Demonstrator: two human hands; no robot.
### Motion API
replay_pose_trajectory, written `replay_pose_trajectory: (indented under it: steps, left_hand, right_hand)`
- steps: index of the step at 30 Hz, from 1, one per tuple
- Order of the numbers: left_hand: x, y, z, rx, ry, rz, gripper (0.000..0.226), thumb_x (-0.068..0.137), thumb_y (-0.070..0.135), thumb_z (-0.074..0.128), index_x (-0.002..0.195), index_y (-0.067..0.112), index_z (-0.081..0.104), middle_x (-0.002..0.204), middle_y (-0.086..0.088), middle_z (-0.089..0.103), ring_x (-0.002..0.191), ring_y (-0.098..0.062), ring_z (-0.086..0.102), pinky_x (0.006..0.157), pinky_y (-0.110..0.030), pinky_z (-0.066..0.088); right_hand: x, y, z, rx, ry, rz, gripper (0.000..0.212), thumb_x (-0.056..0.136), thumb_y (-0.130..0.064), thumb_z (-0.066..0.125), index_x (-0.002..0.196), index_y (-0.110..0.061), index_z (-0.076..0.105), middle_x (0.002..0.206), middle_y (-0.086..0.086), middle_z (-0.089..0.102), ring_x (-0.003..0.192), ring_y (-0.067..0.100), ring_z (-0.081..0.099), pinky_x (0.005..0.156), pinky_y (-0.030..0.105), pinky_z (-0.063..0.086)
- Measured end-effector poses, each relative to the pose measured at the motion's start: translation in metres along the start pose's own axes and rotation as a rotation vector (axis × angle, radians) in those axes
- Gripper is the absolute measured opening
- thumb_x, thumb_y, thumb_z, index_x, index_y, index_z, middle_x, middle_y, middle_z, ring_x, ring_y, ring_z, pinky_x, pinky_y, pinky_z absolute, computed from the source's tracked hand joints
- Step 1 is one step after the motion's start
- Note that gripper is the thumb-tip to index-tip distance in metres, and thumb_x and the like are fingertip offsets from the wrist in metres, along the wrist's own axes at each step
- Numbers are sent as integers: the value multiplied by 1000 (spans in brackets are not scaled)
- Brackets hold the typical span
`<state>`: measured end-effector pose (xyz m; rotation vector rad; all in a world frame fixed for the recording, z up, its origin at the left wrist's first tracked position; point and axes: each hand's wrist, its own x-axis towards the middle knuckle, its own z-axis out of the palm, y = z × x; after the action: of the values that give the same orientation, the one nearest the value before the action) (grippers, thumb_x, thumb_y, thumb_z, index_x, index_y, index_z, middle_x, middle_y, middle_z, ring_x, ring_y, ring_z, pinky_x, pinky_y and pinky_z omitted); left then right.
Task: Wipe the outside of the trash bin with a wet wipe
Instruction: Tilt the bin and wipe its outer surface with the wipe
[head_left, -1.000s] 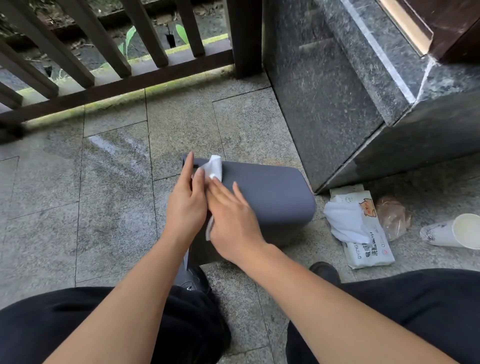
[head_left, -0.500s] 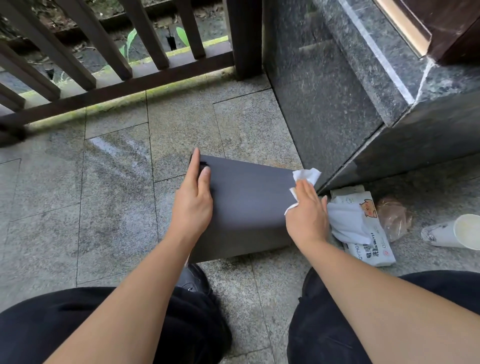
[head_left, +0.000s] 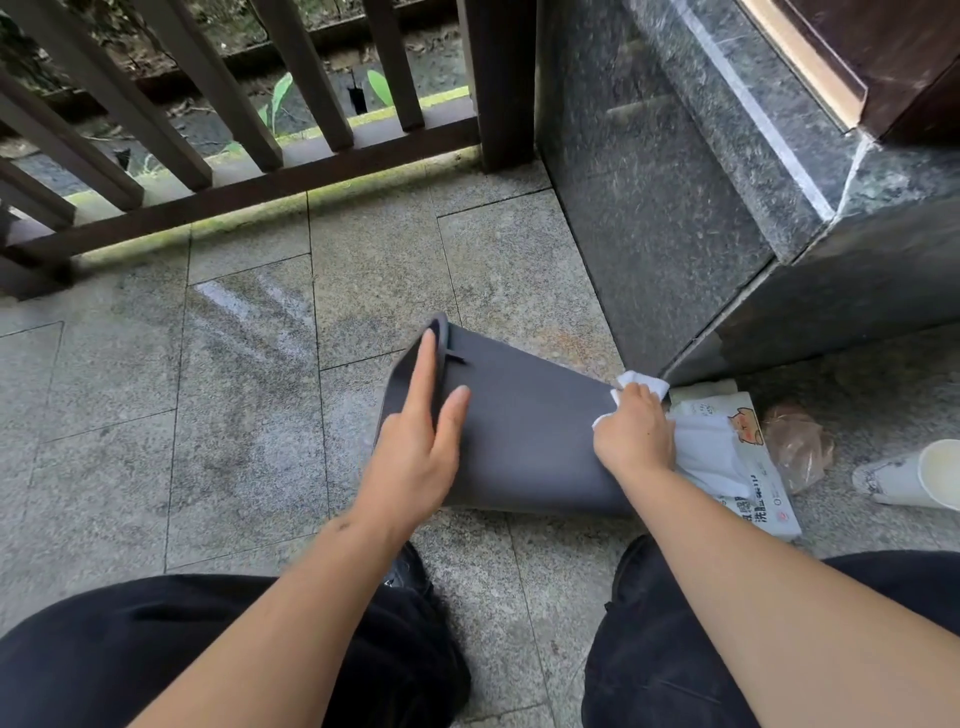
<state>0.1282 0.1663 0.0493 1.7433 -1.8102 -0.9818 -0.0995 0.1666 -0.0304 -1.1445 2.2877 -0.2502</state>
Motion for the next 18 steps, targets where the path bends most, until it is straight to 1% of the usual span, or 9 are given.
replay_pose_trajectory:
  steps: [2, 4, 6, 8, 9, 11, 13, 15, 18]
  left_hand:
    - [0, 2, -3, -34, -48, -31, 66, 92, 69, 38, 147, 60, 3, 96, 33, 57, 76, 23, 50, 68, -1, 35]
    - [6, 5, -8, -121, -76, -88, 68, 88, 73, 39, 148, 59, 10, 116, 47, 44, 100, 28, 40, 86, -3, 27]
    - [16, 6, -12, -170, -76, -183, 56, 90, 69, 41, 143, 59, 28, 130, 44, 42, 114, 20, 38, 96, -16, 28]
    - [24, 6, -13, -162, -21, -236, 24, 96, 59, 42, 115, 52, 54, 100, 42, 57, 91, 23, 48, 82, -16, 36]
    - [27, 7, -13, -147, 15, -234, 22, 98, 56, 41, 100, 43, 59, 88, 33, 61, 79, 21, 50, 73, -17, 37]
    - [31, 8, -12, -125, 66, -234, 39, 99, 54, 38, 91, 25, 61, 85, 15, 63, 75, 7, 54, 66, -20, 36]
    - [35, 9, -10, -52, 130, -255, 50, 99, 57, 33, 88, 16, 59, 84, 9, 61, 75, 1, 53, 61, -22, 32]
    - [38, 9, -9, 3, 157, -255, 48, 97, 60, 33, 96, 17, 52, 88, 7, 60, 84, -7, 56, 60, -25, 29]
    - [40, 6, -9, 27, 23, -203, 55, 96, 62, 35, 142, 33, 32, 136, 1, 55, 125, -26, 49, 87, -25, 29]
  right_hand:
    - [-5, 2, 0, 5, 2, -42, 44, 84, -6, 46, 128, -4, 47, 132, 10, 48, 126, 31, 42, 103, 44, 33]
    - [-8, -2, 0, 10, 1, -100, 38, 81, -6, 48, 119, -4, 50, 126, 11, 51, 120, 33, 46, 96, 43, 37]
    - [-10, -5, -1, -12, 0, -154, 32, 79, -6, 51, 112, -7, 51, 122, 11, 53, 115, 34, 47, 92, 42, 37]
    - [-13, -5, -2, -38, 9, -173, 37, 79, -6, 51, 115, -8, 51, 126, 9, 54, 116, 34, 47, 96, 42, 37]
    - [-15, -4, -2, -52, 16, -167, 39, 79, -5, 51, 118, -9, 51, 127, 9, 55, 118, 33, 47, 98, 43, 37]
    - [-18, -1, -2, -86, 25, -143, 42, 80, -6, 51, 122, -9, 51, 128, 10, 55, 119, 32, 47, 102, 43, 37]
    - [-18, -1, -4, -110, 17, -152, 45, 81, -8, 53, 126, -10, 49, 129, 10, 54, 119, 31, 46, 102, 39, 36]
    - [-17, -3, -3, -138, -2, -200, 54, 80, -11, 57, 132, -11, 44, 131, 9, 50, 122, 30, 42, 103, 36, 34]
    - [-19, -4, 1, -166, -10, -231, 64, 80, -13, 62, 138, -14, 36, 133, 8, 45, 124, 30, 37, 103, 36, 34]
